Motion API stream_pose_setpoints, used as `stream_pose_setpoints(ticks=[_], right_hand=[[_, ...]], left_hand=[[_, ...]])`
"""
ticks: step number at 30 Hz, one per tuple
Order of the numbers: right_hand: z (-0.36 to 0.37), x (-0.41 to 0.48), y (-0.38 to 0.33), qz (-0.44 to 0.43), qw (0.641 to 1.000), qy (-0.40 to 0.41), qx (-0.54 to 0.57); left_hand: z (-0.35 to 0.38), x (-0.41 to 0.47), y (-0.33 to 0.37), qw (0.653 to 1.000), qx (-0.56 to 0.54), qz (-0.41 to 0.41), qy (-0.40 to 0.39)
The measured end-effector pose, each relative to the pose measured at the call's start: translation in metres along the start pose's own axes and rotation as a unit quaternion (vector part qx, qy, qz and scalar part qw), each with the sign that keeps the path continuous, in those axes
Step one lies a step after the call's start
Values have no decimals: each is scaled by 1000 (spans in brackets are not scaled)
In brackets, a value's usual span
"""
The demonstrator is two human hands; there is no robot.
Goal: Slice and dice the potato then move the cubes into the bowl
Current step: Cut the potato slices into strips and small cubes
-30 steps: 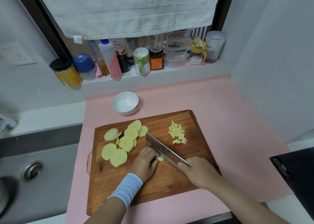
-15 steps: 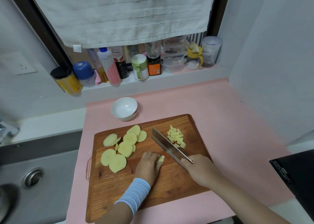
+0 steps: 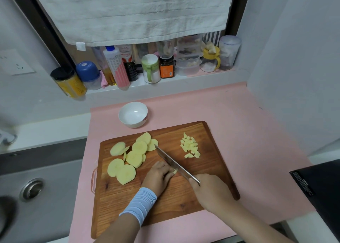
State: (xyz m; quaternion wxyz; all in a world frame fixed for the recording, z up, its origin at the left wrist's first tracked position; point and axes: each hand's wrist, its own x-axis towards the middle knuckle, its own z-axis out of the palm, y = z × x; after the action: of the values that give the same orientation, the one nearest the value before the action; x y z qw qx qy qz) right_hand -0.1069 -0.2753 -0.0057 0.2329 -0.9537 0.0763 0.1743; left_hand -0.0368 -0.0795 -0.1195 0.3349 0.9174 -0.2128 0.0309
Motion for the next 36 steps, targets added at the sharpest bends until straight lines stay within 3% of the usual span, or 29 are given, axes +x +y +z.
stream_pose_setpoints(ticks=[16,22,36], right_hand=[[7,-4,-2,-13,998,10,-59],[3,20,4,54,996,-52,54],[8,0,-7,-32,999,19,-29]], left_hand=[[1,3,6,1000,8,-1,20],[3,-2,3,1000,7,5,18],[9,-14,0,998,-3,20,63]])
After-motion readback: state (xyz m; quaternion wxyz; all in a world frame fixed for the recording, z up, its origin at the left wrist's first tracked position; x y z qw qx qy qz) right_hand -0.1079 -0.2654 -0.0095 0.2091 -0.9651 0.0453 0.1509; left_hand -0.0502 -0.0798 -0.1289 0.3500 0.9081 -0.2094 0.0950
